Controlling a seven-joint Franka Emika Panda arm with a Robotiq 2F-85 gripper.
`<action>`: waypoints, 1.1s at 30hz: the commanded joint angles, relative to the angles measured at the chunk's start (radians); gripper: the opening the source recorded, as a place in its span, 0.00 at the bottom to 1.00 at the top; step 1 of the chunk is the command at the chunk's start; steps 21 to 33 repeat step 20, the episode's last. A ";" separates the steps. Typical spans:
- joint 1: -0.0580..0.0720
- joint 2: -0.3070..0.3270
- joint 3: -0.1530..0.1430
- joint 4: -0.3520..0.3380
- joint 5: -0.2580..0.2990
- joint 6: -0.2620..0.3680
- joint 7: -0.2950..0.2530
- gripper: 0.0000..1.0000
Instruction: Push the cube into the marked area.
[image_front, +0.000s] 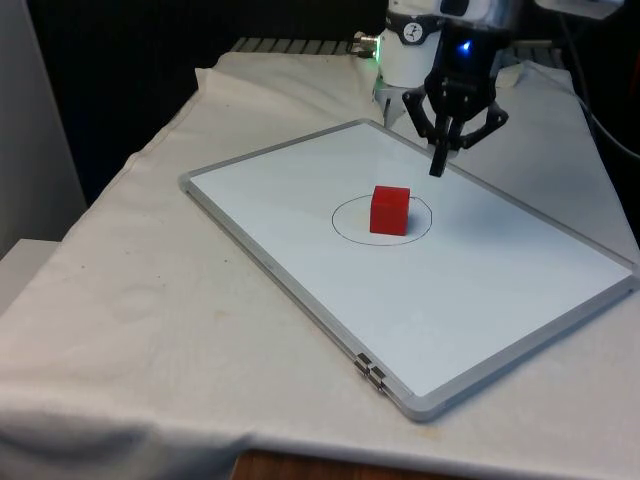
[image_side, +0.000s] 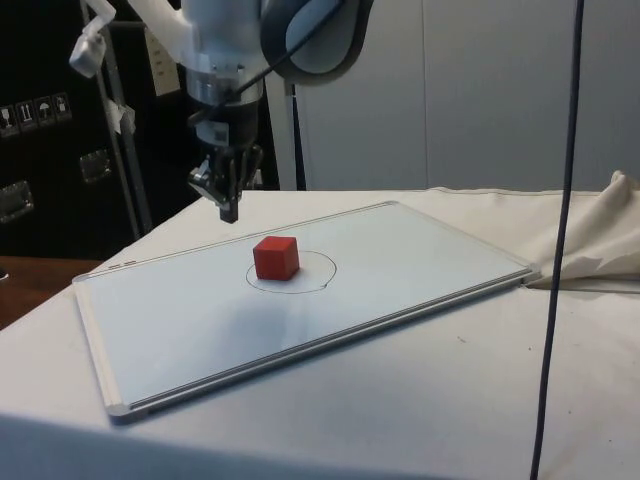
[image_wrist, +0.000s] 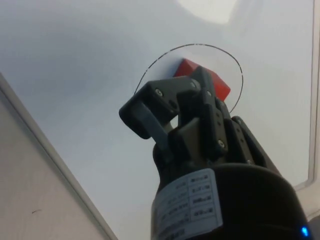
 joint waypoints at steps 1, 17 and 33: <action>0.004 -0.013 -0.004 0.004 -0.003 -0.017 0.018 0.00; -0.001 -0.051 0.001 0.015 0.009 -0.060 0.088 0.00; 0.000 -0.053 0.000 0.012 0.001 -0.055 0.090 0.00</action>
